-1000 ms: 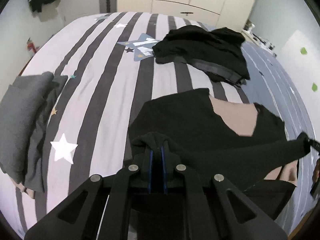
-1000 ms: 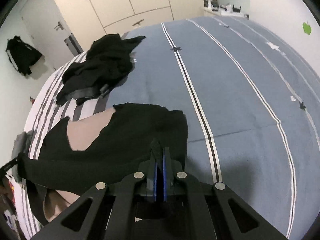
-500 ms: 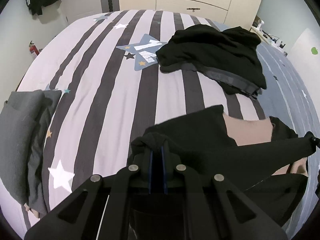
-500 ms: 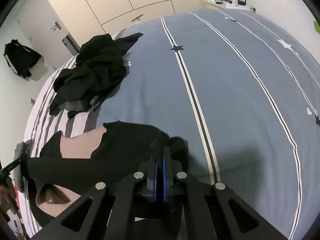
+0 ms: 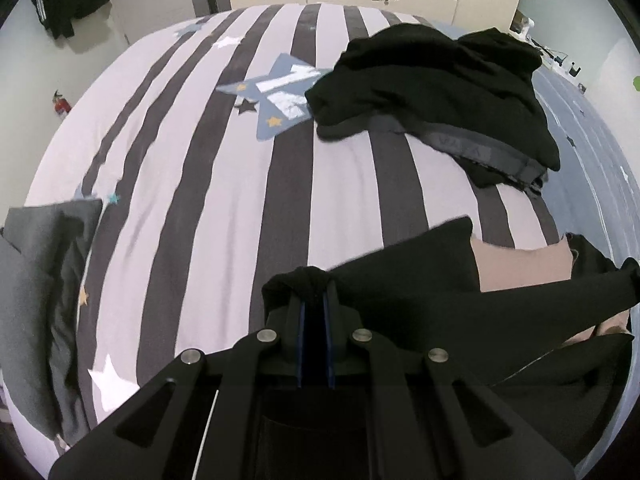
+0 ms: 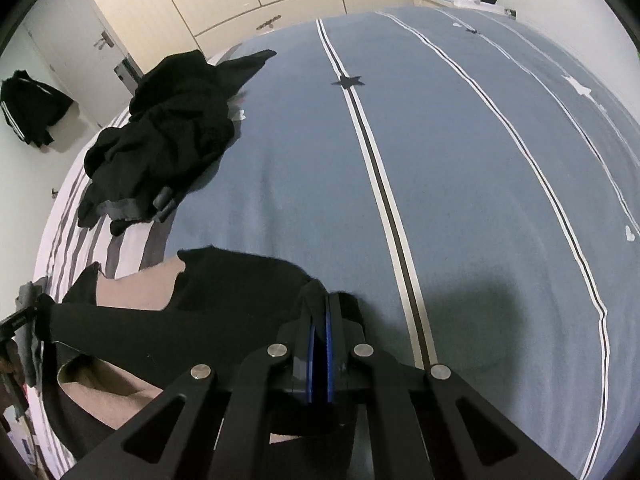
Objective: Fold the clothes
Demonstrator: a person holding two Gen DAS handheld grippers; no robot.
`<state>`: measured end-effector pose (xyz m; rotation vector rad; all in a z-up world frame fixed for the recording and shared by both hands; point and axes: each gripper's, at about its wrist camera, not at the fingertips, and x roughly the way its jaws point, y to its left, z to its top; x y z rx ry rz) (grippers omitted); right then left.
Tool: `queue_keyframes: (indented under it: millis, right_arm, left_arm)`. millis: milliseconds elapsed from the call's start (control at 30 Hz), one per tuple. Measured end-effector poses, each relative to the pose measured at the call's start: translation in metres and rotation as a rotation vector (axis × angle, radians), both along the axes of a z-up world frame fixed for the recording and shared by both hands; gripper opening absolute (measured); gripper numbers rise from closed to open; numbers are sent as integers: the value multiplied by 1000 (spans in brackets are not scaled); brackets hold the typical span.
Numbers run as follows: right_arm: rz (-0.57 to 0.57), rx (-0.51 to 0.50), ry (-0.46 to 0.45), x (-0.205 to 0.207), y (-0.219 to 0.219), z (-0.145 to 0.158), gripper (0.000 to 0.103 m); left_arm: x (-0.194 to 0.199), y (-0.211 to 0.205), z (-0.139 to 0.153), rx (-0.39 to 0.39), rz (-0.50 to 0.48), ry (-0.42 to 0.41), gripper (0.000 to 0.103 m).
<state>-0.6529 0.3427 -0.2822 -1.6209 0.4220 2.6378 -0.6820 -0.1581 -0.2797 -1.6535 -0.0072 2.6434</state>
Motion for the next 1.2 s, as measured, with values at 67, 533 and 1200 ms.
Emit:
queue_keyframes:
  millis: [67, 533, 1200]
  right_arm:
    - [-5, -1, 4, -6, 0, 1, 4]
    - [37, -3, 79, 53, 7, 30, 50]
    - [80, 28, -3, 39, -20, -17, 46]
  left_arm:
    - [-5, 0, -1, 14, -1, -8, 7]
    - [57, -46, 42, 164, 107, 150, 81]
    - [5, 16, -34, -163, -98, 72, 61]
